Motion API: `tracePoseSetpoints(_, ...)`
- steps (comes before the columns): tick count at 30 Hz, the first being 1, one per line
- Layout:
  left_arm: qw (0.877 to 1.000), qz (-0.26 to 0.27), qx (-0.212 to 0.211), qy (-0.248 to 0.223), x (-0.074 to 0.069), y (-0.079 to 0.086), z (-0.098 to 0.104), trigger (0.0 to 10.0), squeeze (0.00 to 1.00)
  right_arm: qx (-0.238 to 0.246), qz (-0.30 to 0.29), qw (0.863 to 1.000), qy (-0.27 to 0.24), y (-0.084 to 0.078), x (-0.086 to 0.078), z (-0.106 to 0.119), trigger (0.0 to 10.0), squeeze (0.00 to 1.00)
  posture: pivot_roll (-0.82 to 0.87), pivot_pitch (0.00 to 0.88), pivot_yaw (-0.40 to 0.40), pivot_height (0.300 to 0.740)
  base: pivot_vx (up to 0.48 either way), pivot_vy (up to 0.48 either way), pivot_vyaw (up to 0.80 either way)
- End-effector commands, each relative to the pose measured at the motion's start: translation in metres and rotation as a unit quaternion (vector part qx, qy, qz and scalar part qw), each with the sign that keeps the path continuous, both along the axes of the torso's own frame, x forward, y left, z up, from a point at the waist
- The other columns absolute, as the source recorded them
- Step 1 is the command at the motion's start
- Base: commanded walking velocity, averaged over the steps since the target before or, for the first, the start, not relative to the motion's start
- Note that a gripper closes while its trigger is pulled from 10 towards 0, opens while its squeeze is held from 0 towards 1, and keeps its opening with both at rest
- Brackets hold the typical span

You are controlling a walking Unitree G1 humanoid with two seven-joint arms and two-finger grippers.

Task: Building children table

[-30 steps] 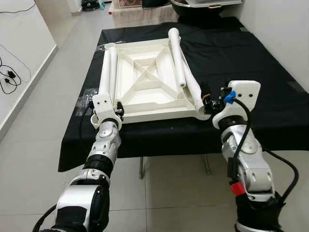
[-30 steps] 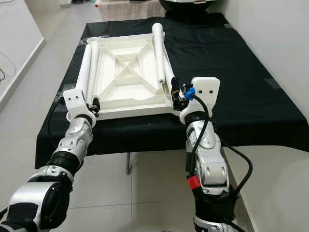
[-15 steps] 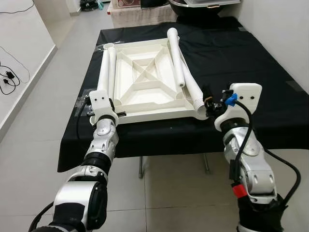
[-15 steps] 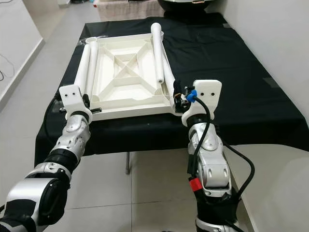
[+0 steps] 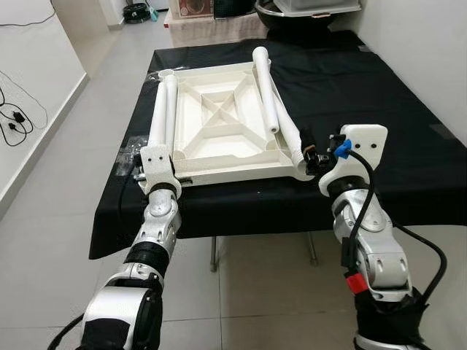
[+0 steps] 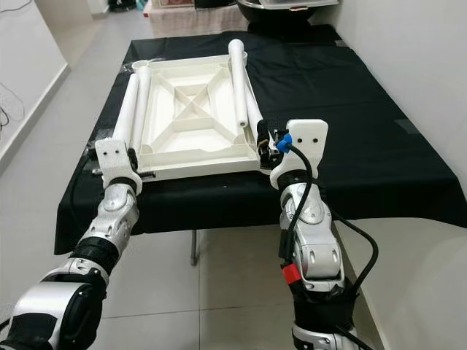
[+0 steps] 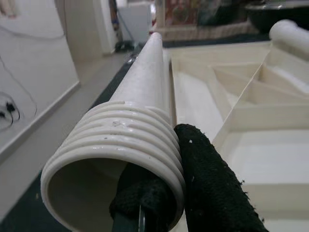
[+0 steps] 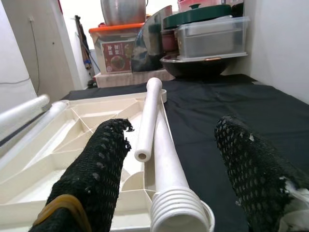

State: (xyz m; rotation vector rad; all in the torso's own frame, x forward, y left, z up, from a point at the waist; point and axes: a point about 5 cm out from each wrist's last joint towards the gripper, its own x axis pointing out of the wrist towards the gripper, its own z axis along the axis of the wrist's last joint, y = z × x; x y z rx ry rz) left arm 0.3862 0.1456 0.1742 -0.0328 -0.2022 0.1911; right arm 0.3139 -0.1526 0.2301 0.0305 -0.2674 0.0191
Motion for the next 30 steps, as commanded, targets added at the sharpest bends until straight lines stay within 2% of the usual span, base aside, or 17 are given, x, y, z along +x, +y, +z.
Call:
tracePoseSetpoints(1,0.998,-0.012,0.034,-0.051,-0.001,0.005,0.018,0.0,0.00,0.018,0.008,1.000,-0.002,0.003,0.003,0.000,10.0,0.00,-0.02,0.028,0.041,0.740,0.000,0.000,0.00)
tracePoseSetpoints(8,0.991,-0.043,0.057,-0.110,-0.006,0.010,0.043,0.0,0.00,0.082,0.039,0.996,0.013,0.008,0.010,-0.001,10.0,0.00,0.00,0.027,0.037,0.740,0.000,0.000,0.00)
tracePoseSetpoints(10,0.985,-0.098,0.046,-0.131,-0.010,0.007,0.057,0.0,0.00,0.169,0.093,0.980,0.041,0.016,0.014,-0.003,10.0,0.00,0.00,0.024,0.034,0.740,0.000,0.000,0.00)
tracePoseSetpoints(11,0.985,-0.098,0.046,-0.131,-0.010,0.007,0.057,0.0,0.00,0.169,0.093,0.980,0.041,0.016,0.014,-0.003,10.0,0.00,0.00,0.024,0.034,0.740,0.000,0.000,0.00)
tracePoseSetpoints(12,0.981,-0.131,0.040,-0.135,-0.012,0.005,0.061,0.0,0.00,0.204,0.122,0.970,0.048,0.020,0.015,-0.003,10.0,0.00,0.00,0.023,0.034,0.740,0.000,0.000,0.00)
tracePoseSetpoints(13,0.971,-0.194,0.037,-0.138,-0.017,-0.001,0.067,0.0,0.00,0.248,0.166,0.953,0.055,0.026,0.015,-0.002,10.0,0.00,0.01,0.024,0.035,0.740,0.000,0.000,0.00)
tracePoseSetpoints(15,0.971,-0.194,0.037,-0.138,-0.017,-0.001,0.067,0.0,0.00,0.248,0.166,0.953,0.055,0.026,0.015,-0.002,10.0,0.00,0.01,0.024,0.035,0.740,0.000,0.000,0.00)
tracePoseSetpoints(16,0.950,-0.276,0.042,-0.139,-0.029,-0.005,0.074,10.0,0.00,0.306,0.243,0.917,0.082,0.033,0.016,-0.003,10.0,0.00,0.02,0.023,0.025,0.740,0.000,0.000,0.00)
tracePoseSetpoints(17,0.950,-0.276,0.042,-0.139,-0.029,-0.005,0.074,10.0,0.00,0.306,0.243,0.917,0.082,0.033,0.016,-0.003,10.0,0.00,0.02,0.023,0.025,0.740,0.000,0.000,0.00)
tracePoseSetpoints(19,0.938,-0.314,0.048,-0.136,-0.038,-0.005,0.074,10.0,0.00,0.336,0.282,0.894,0.097,0.035,0.016,-0.005,10.0,0.00,0.02,0.022,0.022,0.740,0.000,0.000,0.00)
tracePoseSetpoints(22,0.935,-0.325,0.049,-0.133,-0.042,-0.005,0.073,10.0,0.00,0.340,0.291,0.889,0.101,0.035,0.017,-0.005,10.0,0.00,0.02,0.022,0.022,0.740,0.000,0.000,0.00)
tracePoseSetpoints(24,0.918,-0.378,0.057,-0.104,-0.055,-0.008,0.062,10.0,0.00,0.370,0.349,0.855,0.100,0.037,0.015,-0.006,10.0,0.00,0.03,0.024,0.014,0.740,0.000,0.000,0.00)
tracePoseSetpoints(25,0.918,-0.378,0.057,-0.104,-0.055,-0.008,0.062,10.0,0.00,0.370,0.349,0.855,0.100,0.037,0.015,-0.006,10.0,0.00,0.03,0.024,0.014,0.740,0.000,0.000,0.00)
tracePoseSetpoints(26,0.911,-0.397,0.063,-0.095,-0.061,-0.009,0.057,10.0,0.00,0.381,0.369,0.842,0.095,0.037,0.014,-0.005,10.0,0.00,0.03,0.024,0.014,0.740,0.000,0.000,0.00)
tracePoseSetpoints(27,0.911,-0.397,0.063,-0.095,-0.061,-0.009,0.057,10.0,0.00,0.381,0.369,0.842,0.095,0.037,0.014,-0.005,10.0,0.00,0.03,0.024,0.014,0.740,0.000,0.000,0.00)
tracePoseSetpoints(29,0.893,-0.441,0.053,-0.073,-0.075,-0.014,0.052,10.0,0.00,0.399,0.382,0.828,0.099,0.034,0.016,-0.008,10.0,0.00,0.03,0.023,0.011,0.740,0.000,0.000,0.00)
tracePoseSetpoints(30,0.893,-0.441,0.053,-0.073,-0.075,-0.014,0.052,10.0,0.00,0.399,0.382,0.828,0.099,0.034,0.016,-0.008,10.0,0.00,0.03,0.023,0.011,0.740,0.000,0.000,0.00)
